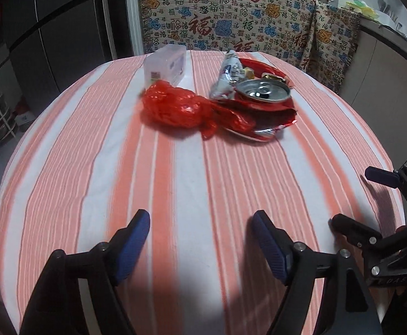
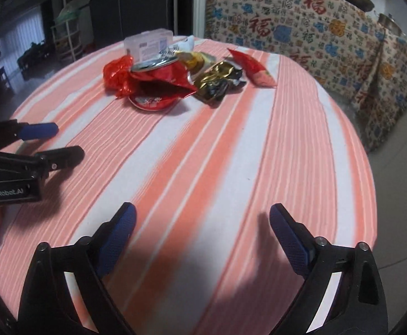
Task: Collect trash
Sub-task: 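Move both tools back over the table toward the remaining trash, then grasp the red plastic bag with the left tool while the right tool grasps the gold foil wrapper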
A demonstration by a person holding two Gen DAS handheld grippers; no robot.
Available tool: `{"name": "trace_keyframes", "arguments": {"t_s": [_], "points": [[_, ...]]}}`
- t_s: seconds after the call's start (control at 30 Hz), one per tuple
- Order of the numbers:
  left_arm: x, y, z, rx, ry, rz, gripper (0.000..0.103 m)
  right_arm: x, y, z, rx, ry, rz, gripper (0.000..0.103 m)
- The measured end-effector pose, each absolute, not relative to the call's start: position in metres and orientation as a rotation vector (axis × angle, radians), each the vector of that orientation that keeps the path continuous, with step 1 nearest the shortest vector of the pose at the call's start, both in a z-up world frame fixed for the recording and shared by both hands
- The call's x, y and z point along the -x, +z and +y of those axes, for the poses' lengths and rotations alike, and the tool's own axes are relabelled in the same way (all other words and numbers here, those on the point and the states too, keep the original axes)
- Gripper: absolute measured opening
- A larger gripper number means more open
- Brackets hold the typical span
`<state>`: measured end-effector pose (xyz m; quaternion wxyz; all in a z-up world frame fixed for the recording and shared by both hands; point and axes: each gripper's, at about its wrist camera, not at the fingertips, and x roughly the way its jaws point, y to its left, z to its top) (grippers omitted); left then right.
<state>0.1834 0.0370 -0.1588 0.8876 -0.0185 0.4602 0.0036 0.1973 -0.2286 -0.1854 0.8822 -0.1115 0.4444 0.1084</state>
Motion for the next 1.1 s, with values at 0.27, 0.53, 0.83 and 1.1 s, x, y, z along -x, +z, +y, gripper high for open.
{"name": "trace_keyframes", "arguments": {"t_s": [0.27,0.53,0.83,1.1], "points": [[-0.224,-0.119,0.066,0.223,0.005,0.879,0.078,-0.206,-0.189,-0.237,0.168,0.233,0.948,0.103],[-0.306,-0.131,0.087,0.301,0.172,0.938,0.078,-0.203,-0.188,-0.236,0.166,0.239,0.947,0.103],[-0.298,-0.152,0.092,0.247,0.088,0.966,0.048,-0.205,-0.188,-0.236,0.165,0.240,0.948,0.103],[-0.238,-0.142,0.094,0.043,-0.131,0.997,0.043,-0.205,-0.188,-0.236,0.165,0.240,0.949,0.103]]}}
